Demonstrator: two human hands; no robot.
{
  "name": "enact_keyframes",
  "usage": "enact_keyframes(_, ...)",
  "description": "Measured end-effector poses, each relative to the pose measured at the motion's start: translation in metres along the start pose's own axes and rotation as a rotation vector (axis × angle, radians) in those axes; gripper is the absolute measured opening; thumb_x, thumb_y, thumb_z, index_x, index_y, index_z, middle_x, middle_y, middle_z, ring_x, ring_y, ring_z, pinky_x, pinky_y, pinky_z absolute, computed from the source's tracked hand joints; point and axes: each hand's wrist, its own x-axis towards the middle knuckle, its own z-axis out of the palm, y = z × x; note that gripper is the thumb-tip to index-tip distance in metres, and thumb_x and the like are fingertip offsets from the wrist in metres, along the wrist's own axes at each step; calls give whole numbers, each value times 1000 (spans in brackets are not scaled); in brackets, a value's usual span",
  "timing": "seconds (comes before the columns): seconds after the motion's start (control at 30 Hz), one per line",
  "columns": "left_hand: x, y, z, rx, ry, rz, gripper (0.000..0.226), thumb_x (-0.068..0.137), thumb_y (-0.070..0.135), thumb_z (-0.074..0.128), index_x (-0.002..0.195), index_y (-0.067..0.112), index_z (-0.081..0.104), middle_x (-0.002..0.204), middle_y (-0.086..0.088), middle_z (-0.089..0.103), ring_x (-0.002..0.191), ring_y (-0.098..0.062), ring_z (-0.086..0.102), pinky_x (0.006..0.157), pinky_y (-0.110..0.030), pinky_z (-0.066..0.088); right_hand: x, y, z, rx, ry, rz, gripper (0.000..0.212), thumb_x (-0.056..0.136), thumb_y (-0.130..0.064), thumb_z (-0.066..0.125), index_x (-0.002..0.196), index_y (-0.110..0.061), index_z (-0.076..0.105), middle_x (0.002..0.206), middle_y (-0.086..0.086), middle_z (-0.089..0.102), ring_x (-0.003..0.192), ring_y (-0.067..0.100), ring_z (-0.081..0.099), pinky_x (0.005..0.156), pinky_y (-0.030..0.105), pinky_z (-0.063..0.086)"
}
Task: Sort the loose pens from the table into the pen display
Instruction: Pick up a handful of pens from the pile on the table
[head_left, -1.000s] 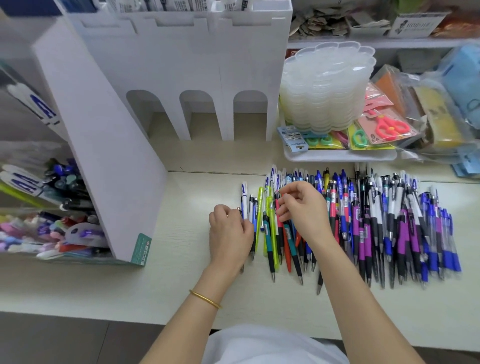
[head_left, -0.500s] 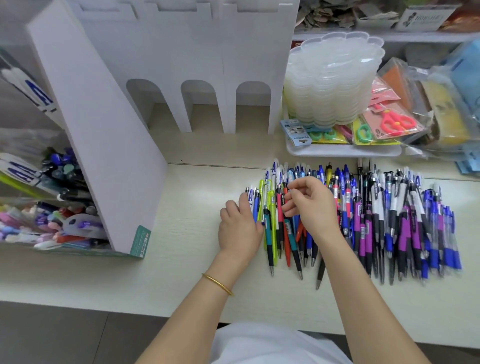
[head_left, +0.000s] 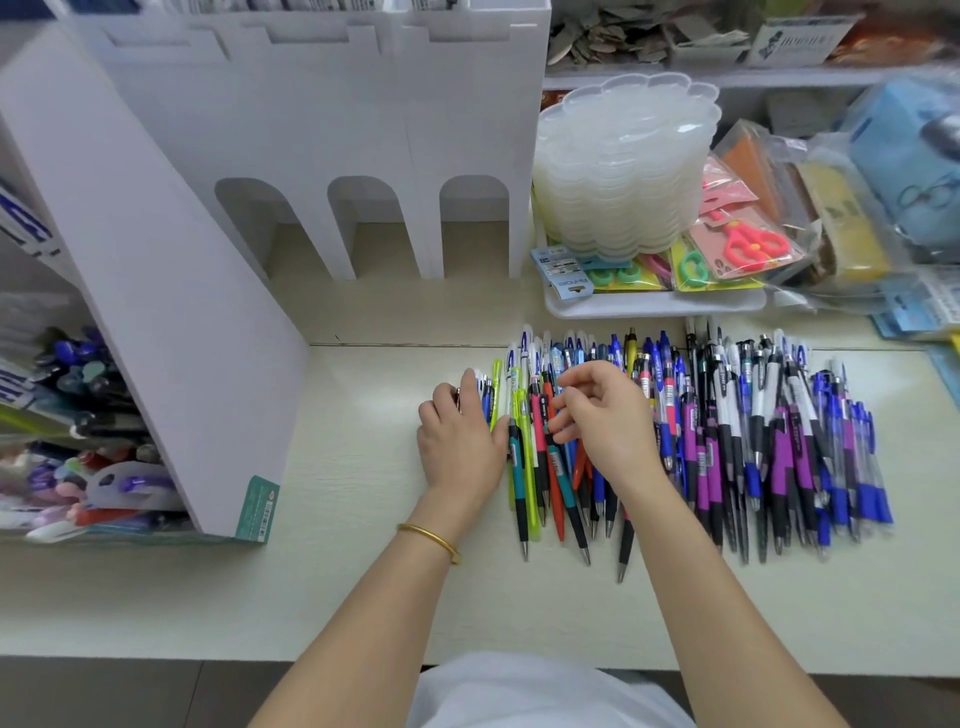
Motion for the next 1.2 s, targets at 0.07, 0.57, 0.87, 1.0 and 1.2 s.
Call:
enact_keyframes(0.07,2,2,1,-2,8,-7,70,93,48,52,148,16,24,137,-11,39,118,-28,39,93,-33,40,0,-1,1,3,-4,0,20,94,3,43,95,-12,57,82,10,64,54,8,62,52,21,54)
enact_keyframes(0.57,7,-4,-6,-17,-88,-118,72,79,7,59,143,2,27,129,-17,39,112,-32,41,93,-31,38,8,-8,4,30,-21,9,21,93,5,43,95,-10,57,83,11,64,54,9,61,55,27,57)
enact_keyframes(0.87,12,-8,-17,147,-141,-141,28,89,-2,43,116,3,43,120,-15,53,109,-32,52,79,-36,45,9,-8,2,56,-18,13,21,93,6,42,95,-9,57,84,14,64,52,8,61,51,23,55)
enact_keyframes(1.0,7,-2,-30,-139,-164,-169,20,90,6,51,107,3,40,102,-14,54,85,-32,57,60,-32,39,10,-5,-2,65,9,7,22,93,5,43,94,-11,57,83,11,64,56,11,62,52,22,54)
enact_keyframes(1.2,-9,19,-16,-509,-273,-266,45,88,30,69,111,6,39,99,-8,52,81,-17,50,52,-21,36,9,-1,-3,41,18,-7,20,94,2,45,94,-14,57,82,9,64,59,13,64,54,24,56)
